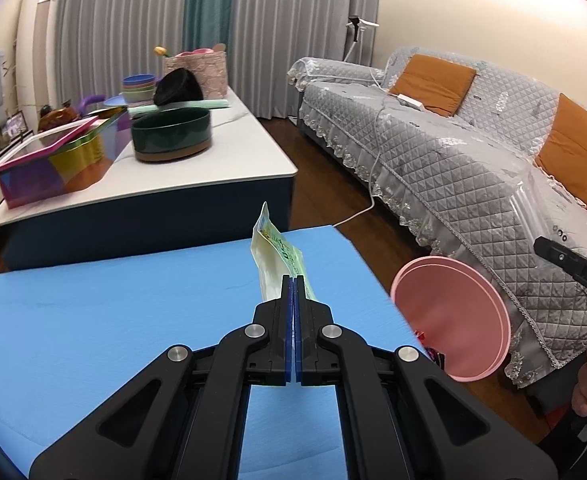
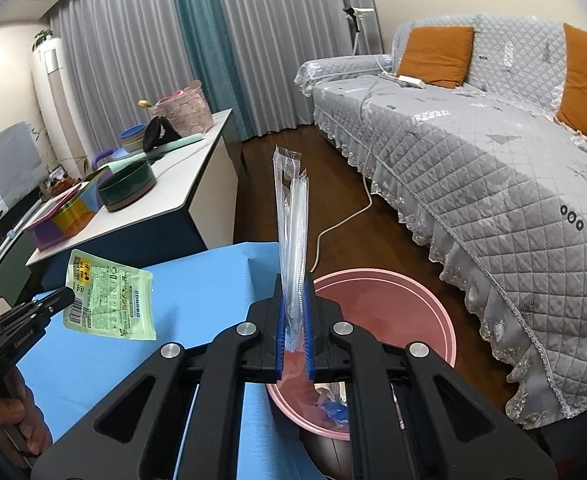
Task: Collect trash
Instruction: 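Carry the green wrapper and plastic sleeve over the pink bin with both tools, then open both tools to drop the wrapper and sleeve into the bin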
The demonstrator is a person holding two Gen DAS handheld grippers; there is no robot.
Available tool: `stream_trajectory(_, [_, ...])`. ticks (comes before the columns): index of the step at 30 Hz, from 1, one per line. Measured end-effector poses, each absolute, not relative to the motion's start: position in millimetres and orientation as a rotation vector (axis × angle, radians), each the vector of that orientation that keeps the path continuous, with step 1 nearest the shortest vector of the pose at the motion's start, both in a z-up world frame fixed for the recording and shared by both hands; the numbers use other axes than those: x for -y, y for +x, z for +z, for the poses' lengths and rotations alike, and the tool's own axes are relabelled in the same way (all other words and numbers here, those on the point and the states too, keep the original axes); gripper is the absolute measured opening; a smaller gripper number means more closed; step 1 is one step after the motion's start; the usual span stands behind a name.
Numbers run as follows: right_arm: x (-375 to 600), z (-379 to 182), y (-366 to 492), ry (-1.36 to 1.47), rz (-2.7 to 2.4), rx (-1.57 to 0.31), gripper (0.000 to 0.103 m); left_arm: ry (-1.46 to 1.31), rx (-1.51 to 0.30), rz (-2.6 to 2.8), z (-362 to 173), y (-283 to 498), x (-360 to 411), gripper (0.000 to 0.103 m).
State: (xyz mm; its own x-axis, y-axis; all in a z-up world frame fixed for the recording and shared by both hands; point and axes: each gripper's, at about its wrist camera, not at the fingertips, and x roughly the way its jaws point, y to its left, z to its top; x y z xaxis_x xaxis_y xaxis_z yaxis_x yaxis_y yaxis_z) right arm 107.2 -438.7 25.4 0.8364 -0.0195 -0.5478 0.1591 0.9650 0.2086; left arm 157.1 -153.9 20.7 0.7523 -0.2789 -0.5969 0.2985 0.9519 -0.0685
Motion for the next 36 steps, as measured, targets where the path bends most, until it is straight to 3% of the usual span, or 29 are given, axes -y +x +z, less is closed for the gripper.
stream_trajectory(33, [493, -4, 121, 0.360, -0.169, -0.625, 0.008, 0.113, -0.651, -0.506, 19, 178, 283, 0.000])
stream_trajectory(36, [496, -8, 123, 0.366, -0.173, -0.647, 0.013, 0.116, -0.663, -0.537, 17, 177, 292, 0.000])
